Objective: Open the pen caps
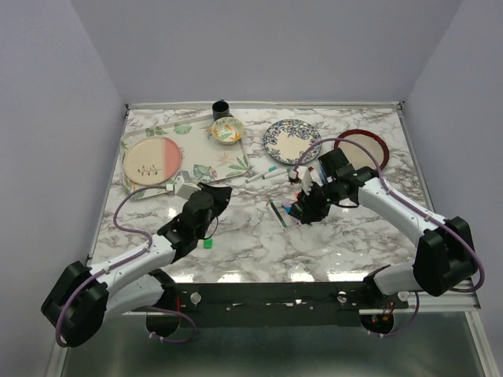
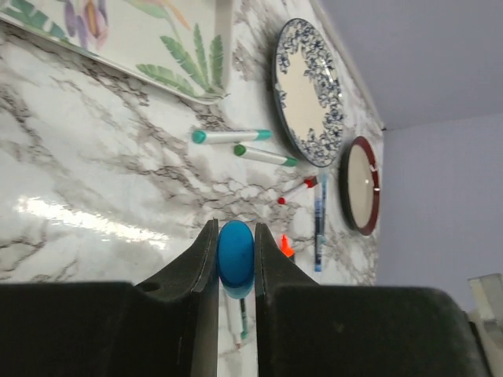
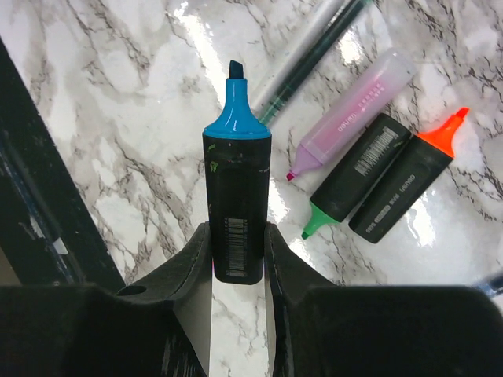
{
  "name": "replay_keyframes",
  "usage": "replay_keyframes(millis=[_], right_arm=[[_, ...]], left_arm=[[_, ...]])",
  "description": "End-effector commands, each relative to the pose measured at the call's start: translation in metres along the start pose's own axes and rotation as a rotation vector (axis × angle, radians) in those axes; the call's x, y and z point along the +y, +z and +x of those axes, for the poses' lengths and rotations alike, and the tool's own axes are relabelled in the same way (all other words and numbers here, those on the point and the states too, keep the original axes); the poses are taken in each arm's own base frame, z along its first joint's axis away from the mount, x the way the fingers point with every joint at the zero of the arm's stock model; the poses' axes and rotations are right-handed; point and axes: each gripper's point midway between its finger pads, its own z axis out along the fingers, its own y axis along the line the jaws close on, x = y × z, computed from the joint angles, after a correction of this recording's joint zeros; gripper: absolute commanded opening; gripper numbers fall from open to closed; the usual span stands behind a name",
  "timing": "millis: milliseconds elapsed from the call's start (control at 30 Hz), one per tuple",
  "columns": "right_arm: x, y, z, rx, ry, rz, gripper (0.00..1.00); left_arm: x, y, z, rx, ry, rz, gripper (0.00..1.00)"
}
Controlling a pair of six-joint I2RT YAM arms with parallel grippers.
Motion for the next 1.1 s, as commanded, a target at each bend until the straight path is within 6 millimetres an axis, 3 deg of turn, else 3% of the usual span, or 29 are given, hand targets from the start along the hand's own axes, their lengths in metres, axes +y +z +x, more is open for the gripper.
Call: replay_keyframes(millis=[0, 200, 333, 533, 700, 1067], right_arm=[[-0.016, 0.005, 0.013, 0.068, 0.044, 0.083, 0.01], [-0.019, 0.007, 0.013, 0.073, 0.056, 0.091, 0.01], [-0.02, 0.008, 0.014, 0.079, 0.064, 0.088, 0.01], [-0.023, 0.013, 0.02, 0.104, 0.084, 0.094, 0.01], [-0.031, 0.019, 0.024, 0.117, 0.119, 0.124, 0.01], [-0.038, 0.027, 0.02, 0.107, 0.17, 0.139, 0.01]], left_arm=[[0.045, -0.012, 0.002, 0.062, 0.261, -0.161, 0.0], [0.098, -0.026, 0.007, 0.15, 0.497, -0.332, 0.06], [0.114, -0.028, 0.008, 0.19, 0.583, -0.396, 0.1], [0.124, -0.027, 0.005, 0.205, 0.674, -0.452, 0.19], [0.135, -0.027, 0.007, 0.227, 0.719, -0.49, 0.37], [0.134, -0.028, 0.006, 0.229, 0.735, -0.486, 0.5]])
